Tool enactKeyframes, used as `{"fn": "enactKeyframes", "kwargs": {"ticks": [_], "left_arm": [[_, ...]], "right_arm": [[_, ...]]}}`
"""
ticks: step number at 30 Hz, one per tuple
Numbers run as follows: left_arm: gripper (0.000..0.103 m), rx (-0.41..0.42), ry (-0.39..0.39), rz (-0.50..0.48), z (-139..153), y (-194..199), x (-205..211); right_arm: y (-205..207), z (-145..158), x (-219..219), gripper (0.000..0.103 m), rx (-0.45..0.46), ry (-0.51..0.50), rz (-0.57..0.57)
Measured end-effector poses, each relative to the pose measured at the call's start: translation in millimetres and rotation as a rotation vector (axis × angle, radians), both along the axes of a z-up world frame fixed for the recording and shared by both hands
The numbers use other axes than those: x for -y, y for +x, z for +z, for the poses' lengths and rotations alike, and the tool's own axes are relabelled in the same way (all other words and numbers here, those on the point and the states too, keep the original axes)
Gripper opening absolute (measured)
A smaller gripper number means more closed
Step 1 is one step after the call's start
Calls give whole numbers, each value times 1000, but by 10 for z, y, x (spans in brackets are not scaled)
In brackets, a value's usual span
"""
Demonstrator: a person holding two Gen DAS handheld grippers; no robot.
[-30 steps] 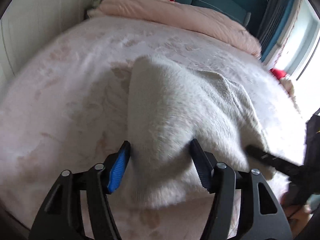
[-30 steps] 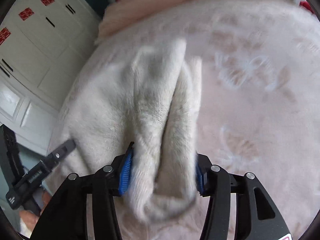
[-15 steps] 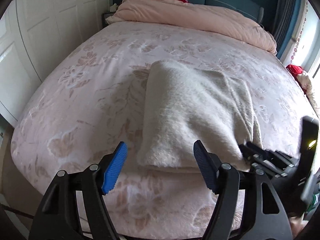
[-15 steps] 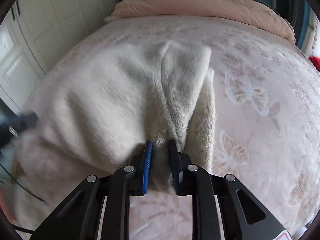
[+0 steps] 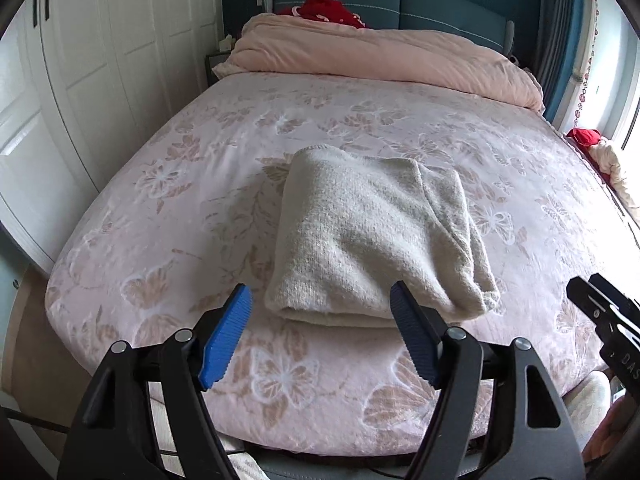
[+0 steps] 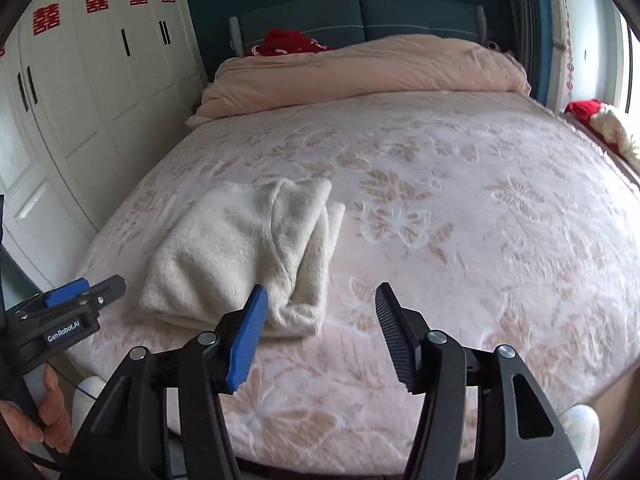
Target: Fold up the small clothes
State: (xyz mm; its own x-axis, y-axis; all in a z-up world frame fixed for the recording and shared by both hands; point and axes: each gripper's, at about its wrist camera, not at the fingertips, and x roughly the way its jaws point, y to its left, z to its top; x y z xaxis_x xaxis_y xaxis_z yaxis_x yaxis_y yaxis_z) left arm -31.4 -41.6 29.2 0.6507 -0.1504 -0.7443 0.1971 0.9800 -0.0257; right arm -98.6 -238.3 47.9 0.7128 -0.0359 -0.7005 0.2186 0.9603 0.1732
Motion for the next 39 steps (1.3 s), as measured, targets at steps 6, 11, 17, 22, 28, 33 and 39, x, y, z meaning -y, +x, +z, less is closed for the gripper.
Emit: {"fn": "enactKeyframes", "kwargs": {"ticks": [6, 11, 17, 22, 28, 33, 39], "left_arm": [[76, -44, -90, 29, -153, 171, -190], [47, -157, -52, 25, -657, 582, -239], [34, -239, -22, 17, -969, 760, -224], [40, -261, -1, 27, -1119, 789, -168], [40, -224, 6, 24, -910, 661, -166], [57, -160, 52, 8, -662, 384, -82], [90, -29, 64, 7, -325, 20, 3]], "right_arm": [[340, -419, 54, 72, -96, 106, 99], [866, -984, 8, 41, -212, 270, 156], [887, -705, 13, 22, -110, 244, 152], [1023, -1295, -85, 31, -269, 129, 165], [664, -661, -114, 47, -127, 133, 107], [214, -310, -120, 76, -34, 22, 1], [-66, -272, -100, 86, -36, -12, -75]]}}
